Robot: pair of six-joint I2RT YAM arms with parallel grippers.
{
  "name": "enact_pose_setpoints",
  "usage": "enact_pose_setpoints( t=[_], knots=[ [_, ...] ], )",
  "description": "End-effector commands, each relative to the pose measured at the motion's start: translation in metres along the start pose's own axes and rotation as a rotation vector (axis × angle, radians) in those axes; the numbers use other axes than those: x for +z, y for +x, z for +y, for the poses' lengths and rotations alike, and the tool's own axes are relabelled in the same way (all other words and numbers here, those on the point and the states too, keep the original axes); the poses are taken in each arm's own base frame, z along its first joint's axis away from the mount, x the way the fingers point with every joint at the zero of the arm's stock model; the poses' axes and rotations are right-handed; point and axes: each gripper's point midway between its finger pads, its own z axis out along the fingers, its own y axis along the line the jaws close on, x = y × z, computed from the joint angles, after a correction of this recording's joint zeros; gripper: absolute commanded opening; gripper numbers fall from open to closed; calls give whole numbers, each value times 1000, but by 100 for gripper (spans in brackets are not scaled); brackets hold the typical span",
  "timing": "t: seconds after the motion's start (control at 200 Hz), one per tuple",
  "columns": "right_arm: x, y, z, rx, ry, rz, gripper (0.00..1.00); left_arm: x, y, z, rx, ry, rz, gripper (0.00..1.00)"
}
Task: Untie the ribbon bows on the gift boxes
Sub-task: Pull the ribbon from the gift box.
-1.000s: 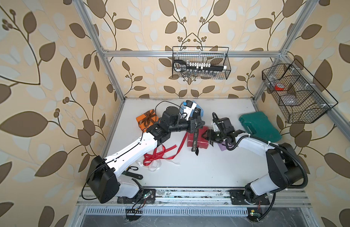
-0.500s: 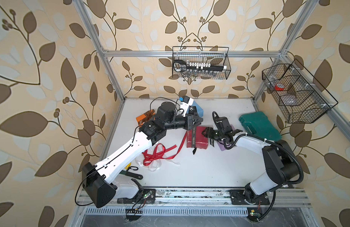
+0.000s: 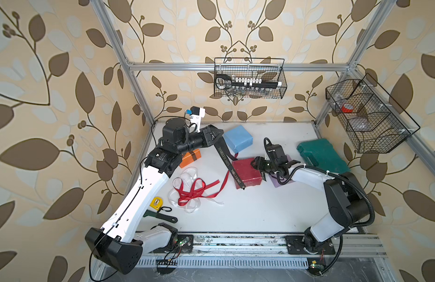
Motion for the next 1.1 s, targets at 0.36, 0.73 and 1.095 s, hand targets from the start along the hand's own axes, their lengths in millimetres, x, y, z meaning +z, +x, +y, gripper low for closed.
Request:
enact_pose_setpoints(
  t=[0.36, 0.73, 1.095],
  knots=[
    [10, 25, -49, -26, 213, 97, 65, -75, -87, 1, 93, -123, -238, 0],
    [12, 26, -63, -12, 233, 112, 65, -106, -104, 43, 127, -333, -311, 0],
    [5, -6, -79, -21, 266, 64, 65, -124, -123, 99, 88, -523, -338, 0]
  ],
)
